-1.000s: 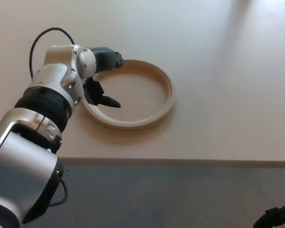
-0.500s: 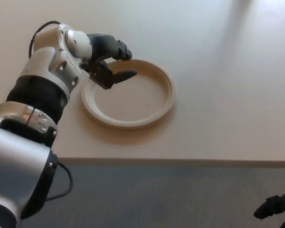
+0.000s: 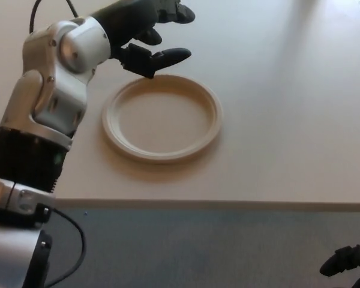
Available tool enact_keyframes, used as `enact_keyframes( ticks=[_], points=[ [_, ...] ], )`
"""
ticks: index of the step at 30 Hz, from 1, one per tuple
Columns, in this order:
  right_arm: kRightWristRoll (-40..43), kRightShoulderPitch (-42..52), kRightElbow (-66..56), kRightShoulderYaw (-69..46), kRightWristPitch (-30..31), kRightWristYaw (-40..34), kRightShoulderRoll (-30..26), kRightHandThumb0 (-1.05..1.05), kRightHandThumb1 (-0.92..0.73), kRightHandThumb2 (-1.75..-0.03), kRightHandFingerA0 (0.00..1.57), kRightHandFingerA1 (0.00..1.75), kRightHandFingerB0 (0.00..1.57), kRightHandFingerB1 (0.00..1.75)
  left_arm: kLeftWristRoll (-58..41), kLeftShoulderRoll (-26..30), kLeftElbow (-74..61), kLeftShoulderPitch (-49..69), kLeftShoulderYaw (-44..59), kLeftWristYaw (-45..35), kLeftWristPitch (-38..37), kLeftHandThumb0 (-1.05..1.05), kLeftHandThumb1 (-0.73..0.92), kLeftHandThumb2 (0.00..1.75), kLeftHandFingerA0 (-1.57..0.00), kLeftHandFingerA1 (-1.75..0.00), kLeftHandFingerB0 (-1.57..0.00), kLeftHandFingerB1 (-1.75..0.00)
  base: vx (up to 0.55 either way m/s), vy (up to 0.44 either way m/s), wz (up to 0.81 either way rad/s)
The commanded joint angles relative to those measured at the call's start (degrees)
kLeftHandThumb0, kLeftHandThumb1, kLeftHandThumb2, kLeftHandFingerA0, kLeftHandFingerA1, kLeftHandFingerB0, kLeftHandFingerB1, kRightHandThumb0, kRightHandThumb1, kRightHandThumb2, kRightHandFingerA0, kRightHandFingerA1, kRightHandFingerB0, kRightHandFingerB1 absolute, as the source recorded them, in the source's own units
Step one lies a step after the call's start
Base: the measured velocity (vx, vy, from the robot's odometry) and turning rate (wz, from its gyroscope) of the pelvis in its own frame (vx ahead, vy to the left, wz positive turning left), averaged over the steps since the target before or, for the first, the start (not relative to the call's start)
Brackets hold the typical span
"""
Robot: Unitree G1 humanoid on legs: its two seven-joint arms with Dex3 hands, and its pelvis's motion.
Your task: A person passes a plate to the robot and the robot grabs it with its left hand and places it at the centre of the table infront of it
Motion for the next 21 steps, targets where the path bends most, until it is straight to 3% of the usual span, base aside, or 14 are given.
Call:
enact_keyframes(
  ticks=[1, 3, 4, 6, 8, 9, 10, 11, 12, 13, 19, 20, 21],
  points=[
    [0.18, -1.99, 1.61, -0.57, 1.84, 1.93, -1.79, -0.62, -0.64, -0.59, 0.58, 0.59, 0.46, 0.46, -24.31, -5.61, -55.51, 29.03, 19.75, 6.41, -7.31, -0.71, 0.83, 0.65, -0.69, -0.44, -0.41, -0.34, 0.00, 0.000, 0.00],
    [0.48, -2.08, 1.84, -0.84, 1.79, 1.45, -1.28, -0.61, -0.63, -0.58, 0.60, 0.61, 0.47, 0.47, -27.65, -6.73, -62.16, 37.54, 19.58, 4.86, -8.65, -0.69, 0.81, 0.65, -0.70, -0.44, -0.43, -0.34, 0.00, 0.000, 0.00],
    [0.70, -2.20, 2.20, -1.02, 1.39, 0.98, -0.79, -0.61, -0.64, -0.58, 0.60, 0.61, 0.48, 0.48, -29.74, -7.09, -65.12, 44.75, 19.02, 4.15, -11.00, -0.71, 0.69, 0.69, -0.68, -0.48, -0.42, -0.38, 0.00, 0.000, 0.00],
    [0.84, -2.07, 2.19, -1.17, 0.96, 0.76, -0.75, -0.61, -0.64, -0.58, 0.60, 0.61, 0.48, 0.48, -31.72, -7.54, -67.62, 51.66, 18.26, 3.42, -12.92, -0.71, 0.69, 0.69, -0.68, -0.48, -0.42, -0.38, 0.00, 0.000, 0.00],
    [0.44, -1.71, 2.67, -0.83, 0.51, -0.08, -0.46, -0.60, -0.65, -0.59, 0.62, 0.61, 0.48, 0.48, -31.21, -6.85, -66.00, 57.68, 17.87, 3.95, -19.34, -0.74, 0.73, 0.72, -0.70, -0.48, -0.44, -0.39, 0.00, 0.000, 0.00],
    [0.60, -0.92, 2.84, -0.94, 0.38, -0.69, -0.03, -0.60, -0.65, -0.59, 0.62, 0.63, 0.49, 0.49, -30.47, -6.20, -62.87, 62.30, 17.72, 3.26, -21.31, -0.74, 0.70, 1.03, -0.62, -0.57, -0.38, -0.49, 0.00, 0.000, 0.00],
    [0.67, -0.59, 2.92, -0.99, 0.32, -0.95, 0.15, -0.60, -0.65, -0.59, 0.62, 0.63, 0.49, 0.49, -30.19, -5.89, -61.69, 64.45, 17.62, 3.00, -22.09, -0.74, 0.70, 1.03, -0.62, -0.57, -0.38, -0.49, 0.00, 0.000, 0.00],
    [0.63, 0.14, 2.82, -0.95, 0.10, -1.35, 0.22, -0.60, -0.65, -0.58, 0.62, 0.63, 0.48, 0.50, -28.70, -5.61, -58.55, 67.07, 17.83, 2.70, -21.58, -0.74, 0.86, 0.66, -0.72, -0.43, -0.44, -0.35, 0.00, 0.000, 0.00],
    [0.62, 0.45, 2.78, -0.94, 0.00, -1.52, 0.25, -0.60, -0.65, -0.58, 0.62, 0.63, 0.48, 0.50, -28.11, -5.47, -57.34, 68.35, 17.89, 2.61, -21.32, -0.74, 0.86, 0.66, -0.72, -0.43, -0.44, -0.35, 0.00, 0.000, 0.00],
    [0.39, 1.01, 3.07, -0.68, -0.04, -1.93, 0.58, -0.60, -0.65, -0.59, 0.59, 0.61, 0.46, 0.48, -27.09, -4.95, -53.66, 69.75, 18.56, 3.05, -22.71, -0.76, 0.75, 0.72, -0.73, -0.48, -0.41, -0.40, 0.00, 0.000, 0.00],
    [0.22, 2.24, 3.36, -0.77, 0.42, -4.07, 1.27, -0.59, -0.67, -0.60, 0.60, 0.60, 0.47, 0.47, -23.36, -2.51, -40.19, 70.42, 19.91, 5.70, -25.57, -0.77, 0.76, 0.73, -0.78, -0.52, -0.44, -0.41, 0.00, 0.000, 0.00],
    [0.16, 2.39, 3.21, -0.77, 0.23, -4.41, 1.19, -0.61, -0.66, -0.61, 0.55, 0.60, 0.41, 0.47, -20.28, -1.28, -37.52, 69.82, 19.88, 7.29, -25.21, -0.64, 0.66, 1.07, -0.90, -0.70, -0.36, -0.51, 0.00, 0.000, 0.00],
    [0.13, 2.45, 3.18, -0.78, 0.13, -4.58, 1.16, -0.61, -0.66, -0.61, 0.55, 0.60, 0.41, 0.47, -19.01, -0.73, -36.38, 69.65, 19.86, 8.00, -25.15, -0.64, 0.66, 1.07, -0.90, -0.70, -0.36, -0.51, 0.00, 0.000, 0.00]
  ],
)
